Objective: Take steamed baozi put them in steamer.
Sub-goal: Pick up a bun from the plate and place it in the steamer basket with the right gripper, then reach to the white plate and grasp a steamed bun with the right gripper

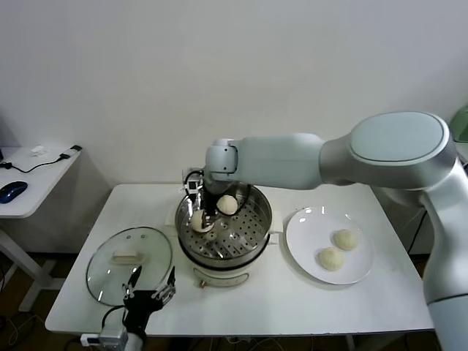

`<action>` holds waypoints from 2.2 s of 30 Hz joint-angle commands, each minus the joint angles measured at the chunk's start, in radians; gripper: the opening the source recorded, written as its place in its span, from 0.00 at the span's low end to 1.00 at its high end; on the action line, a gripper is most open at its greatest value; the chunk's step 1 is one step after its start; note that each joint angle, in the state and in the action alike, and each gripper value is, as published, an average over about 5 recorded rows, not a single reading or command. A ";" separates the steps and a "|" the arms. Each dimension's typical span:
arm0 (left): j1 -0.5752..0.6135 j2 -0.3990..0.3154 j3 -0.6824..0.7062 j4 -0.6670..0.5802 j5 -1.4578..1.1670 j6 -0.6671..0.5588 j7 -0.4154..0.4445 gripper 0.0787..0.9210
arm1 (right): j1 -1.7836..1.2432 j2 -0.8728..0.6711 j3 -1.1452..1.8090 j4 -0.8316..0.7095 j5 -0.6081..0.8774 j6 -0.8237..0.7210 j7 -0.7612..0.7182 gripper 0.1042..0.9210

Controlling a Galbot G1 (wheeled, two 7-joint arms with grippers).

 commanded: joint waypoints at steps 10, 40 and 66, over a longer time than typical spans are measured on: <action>0.000 -0.002 0.007 -0.026 0.005 0.010 0.014 0.88 | 0.296 -0.309 -0.085 0.166 -0.122 0.193 -0.258 0.88; 0.009 -0.013 -0.018 0.000 0.002 -0.012 0.009 0.88 | -0.182 -0.894 0.003 0.261 -0.571 0.163 -0.180 0.88; 0.014 -0.012 -0.015 0.008 0.011 -0.019 0.006 0.88 | -0.311 -0.776 0.111 0.152 -0.603 0.124 -0.131 0.80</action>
